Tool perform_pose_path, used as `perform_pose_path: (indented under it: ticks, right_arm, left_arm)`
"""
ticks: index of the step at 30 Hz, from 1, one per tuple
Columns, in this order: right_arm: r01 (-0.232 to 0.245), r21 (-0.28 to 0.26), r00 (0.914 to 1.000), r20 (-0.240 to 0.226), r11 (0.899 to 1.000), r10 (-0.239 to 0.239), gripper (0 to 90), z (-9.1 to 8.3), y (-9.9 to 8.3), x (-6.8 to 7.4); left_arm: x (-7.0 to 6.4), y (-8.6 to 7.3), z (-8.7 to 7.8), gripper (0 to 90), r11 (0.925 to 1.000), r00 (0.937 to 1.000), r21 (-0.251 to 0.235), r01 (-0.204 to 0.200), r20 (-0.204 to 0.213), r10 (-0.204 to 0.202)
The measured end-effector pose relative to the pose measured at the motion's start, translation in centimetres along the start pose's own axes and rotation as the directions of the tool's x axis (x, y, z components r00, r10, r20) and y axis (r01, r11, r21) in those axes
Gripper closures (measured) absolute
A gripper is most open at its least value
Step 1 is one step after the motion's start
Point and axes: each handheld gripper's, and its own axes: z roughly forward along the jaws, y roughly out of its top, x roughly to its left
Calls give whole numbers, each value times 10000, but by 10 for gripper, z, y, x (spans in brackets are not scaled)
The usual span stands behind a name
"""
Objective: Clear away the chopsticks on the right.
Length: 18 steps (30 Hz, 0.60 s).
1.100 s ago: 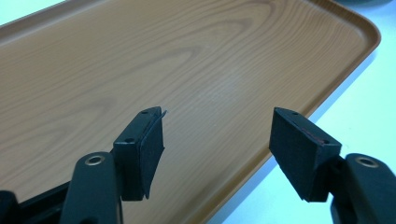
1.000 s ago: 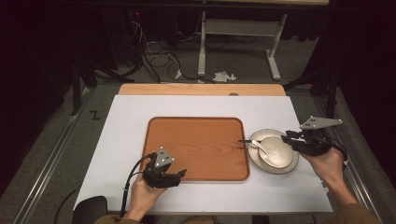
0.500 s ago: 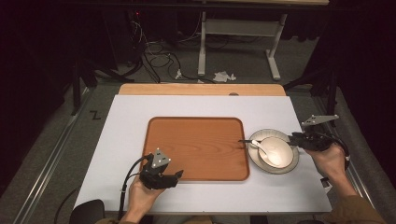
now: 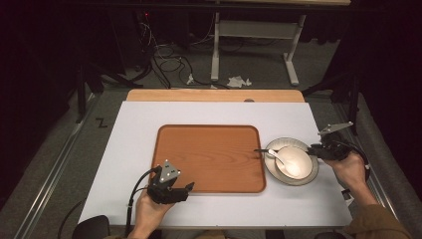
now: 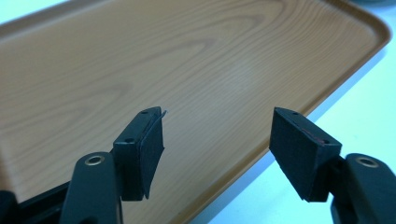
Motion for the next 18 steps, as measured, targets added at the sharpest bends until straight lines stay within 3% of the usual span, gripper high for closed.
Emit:
perform_pose_path:
  ticks: [18]
  right_arm:
    - [65,362,9993,-379,9993,-51,746,10,14,-2]
  left_arm:
    - [-3,-3,-5,352,9999,9998,-86,-126,-159,124]
